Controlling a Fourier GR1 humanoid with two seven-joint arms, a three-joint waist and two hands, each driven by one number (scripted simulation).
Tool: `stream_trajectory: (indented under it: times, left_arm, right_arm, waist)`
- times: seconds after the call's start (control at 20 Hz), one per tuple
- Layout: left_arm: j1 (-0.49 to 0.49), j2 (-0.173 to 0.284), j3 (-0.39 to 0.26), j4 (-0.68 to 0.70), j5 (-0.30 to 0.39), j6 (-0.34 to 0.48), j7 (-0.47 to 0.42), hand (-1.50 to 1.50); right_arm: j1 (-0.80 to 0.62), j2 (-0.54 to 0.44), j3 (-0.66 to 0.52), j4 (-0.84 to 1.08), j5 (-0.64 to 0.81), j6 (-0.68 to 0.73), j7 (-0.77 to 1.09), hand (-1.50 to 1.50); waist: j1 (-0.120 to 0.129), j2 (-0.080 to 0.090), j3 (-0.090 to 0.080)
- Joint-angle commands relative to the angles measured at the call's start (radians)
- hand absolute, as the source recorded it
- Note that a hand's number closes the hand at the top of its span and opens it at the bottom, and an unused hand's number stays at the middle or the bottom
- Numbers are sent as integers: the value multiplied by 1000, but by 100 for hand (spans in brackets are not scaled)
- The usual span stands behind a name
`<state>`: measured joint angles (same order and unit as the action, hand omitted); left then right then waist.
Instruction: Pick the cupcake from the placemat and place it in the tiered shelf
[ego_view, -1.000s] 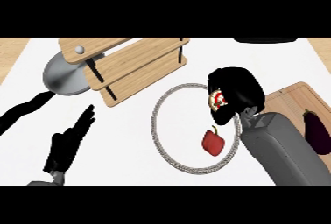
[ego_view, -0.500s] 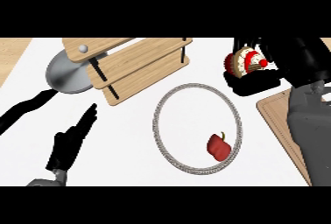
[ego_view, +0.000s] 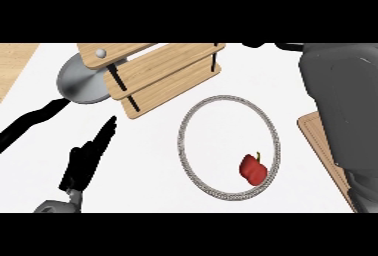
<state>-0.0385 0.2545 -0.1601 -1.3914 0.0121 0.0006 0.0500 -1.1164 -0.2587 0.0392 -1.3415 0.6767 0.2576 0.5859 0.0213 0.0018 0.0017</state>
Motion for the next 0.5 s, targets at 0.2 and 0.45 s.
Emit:
stream_trajectory:
  times: [0.2, 0.45]
  left_arm:
    - [-23, -34, -13, 37, -34, 13, 5, 0]
    - [-84, -8, 23, 79, -2, -40, 4, 0]
  right_arm:
    - [-227, 56, -30, 456, 93, -181, -143, 150]
    - [-333, 92, -33, 681, 121, -243, -241, 150]
  waist:
    - [19, 11, -3]
    - [34, 21, -4]
